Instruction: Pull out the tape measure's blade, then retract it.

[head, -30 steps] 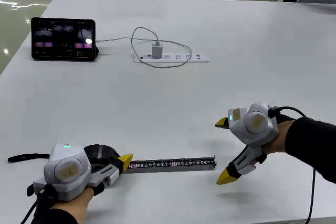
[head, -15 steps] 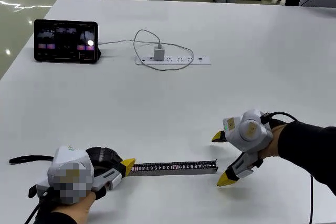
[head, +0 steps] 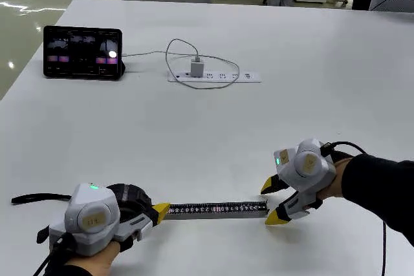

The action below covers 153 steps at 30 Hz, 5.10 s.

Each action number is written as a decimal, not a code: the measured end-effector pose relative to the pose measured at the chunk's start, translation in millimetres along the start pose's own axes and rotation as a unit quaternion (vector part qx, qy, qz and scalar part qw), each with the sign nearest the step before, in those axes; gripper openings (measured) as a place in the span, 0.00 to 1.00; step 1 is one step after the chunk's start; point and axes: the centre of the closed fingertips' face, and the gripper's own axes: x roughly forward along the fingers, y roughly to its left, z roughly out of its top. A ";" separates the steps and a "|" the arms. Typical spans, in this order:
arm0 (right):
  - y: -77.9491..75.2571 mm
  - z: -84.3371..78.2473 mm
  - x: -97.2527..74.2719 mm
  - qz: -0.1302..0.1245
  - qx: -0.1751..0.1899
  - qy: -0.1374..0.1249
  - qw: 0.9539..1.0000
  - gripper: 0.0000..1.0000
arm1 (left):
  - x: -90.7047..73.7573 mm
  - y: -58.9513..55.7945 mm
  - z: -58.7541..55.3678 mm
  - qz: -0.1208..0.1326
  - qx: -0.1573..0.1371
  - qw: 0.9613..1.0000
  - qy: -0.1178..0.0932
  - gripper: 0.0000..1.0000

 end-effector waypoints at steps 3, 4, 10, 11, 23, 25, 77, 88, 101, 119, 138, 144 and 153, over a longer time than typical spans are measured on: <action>1.0 0.9 0.9 0.003 -0.005 0.000 1.000 0.30 | 0.2 0.7 0.0 0.001 0.001 1.000 -0.001 0.99; 1.4 1.3 1.0 0.004 -0.006 0.000 1.000 0.28 | 0.1 0.8 0.2 0.001 0.000 1.000 -0.001 0.99; 3.7 2.3 2.5 0.009 -0.014 0.002 1.000 0.23 | 0.1 0.8 -0.5 0.002 0.000 1.000 0.001 0.99; 3.7 1.9 2.5 0.009 -0.016 0.003 1.000 0.23 | 0.0 0.5 0.3 0.002 0.001 1.000 0.000 0.99; 2.0 0.1 3.3 0.013 -0.024 0.011 1.000 0.13 | -0.1 -1.7 4.5 -0.003 -0.005 1.000 -0.012 0.99; 1.4 0.9 4.4 0.012 -0.027 0.010 1.000 0.12 | -0.3 -1.3 5.5 -0.002 -0.006 1.000 -0.015 0.99; -0.7 0.3 6.9 0.008 0.023 0.037 0.999 0.10 | -3.4 0.3 -3.4 0.010 -0.013 1.000 0.022 0.65; -0.2 2.9 7.4 0.014 0.031 0.047 0.998 0.10 | -2.9 0.9 -3.0 0.008 -0.012 1.000 0.019 0.65; -0.2 5.1 9.1 0.007 0.022 0.063 0.998 0.10 | -2.8 1.3 -3.0 0.005 -0.009 1.000 0.016 0.65; -0.5 10.0 12.4 0.008 0.007 0.068 0.998 0.10 | -3.4 0.3 -2.7 0.002 -0.009 1.000 0.017 0.65; 3.2 27.1 22.3 0.015 0.019 0.058 0.998 0.10 | -4.0 -0.3 -2.6 -0.001 -0.009 1.000 0.017 0.65; 3.7 29.2 22.0 0.012 0.019 0.060 0.998 0.10 | -4.6 -0.7 -2.4 -0.001 -0.009 1.000 0.017 0.65; 3.6 32.0 24.0 0.012 0.027 0.058 0.998 0.10 | -5.0 -0.8 -2.1 -0.002 -0.009 1.000 0.017 0.65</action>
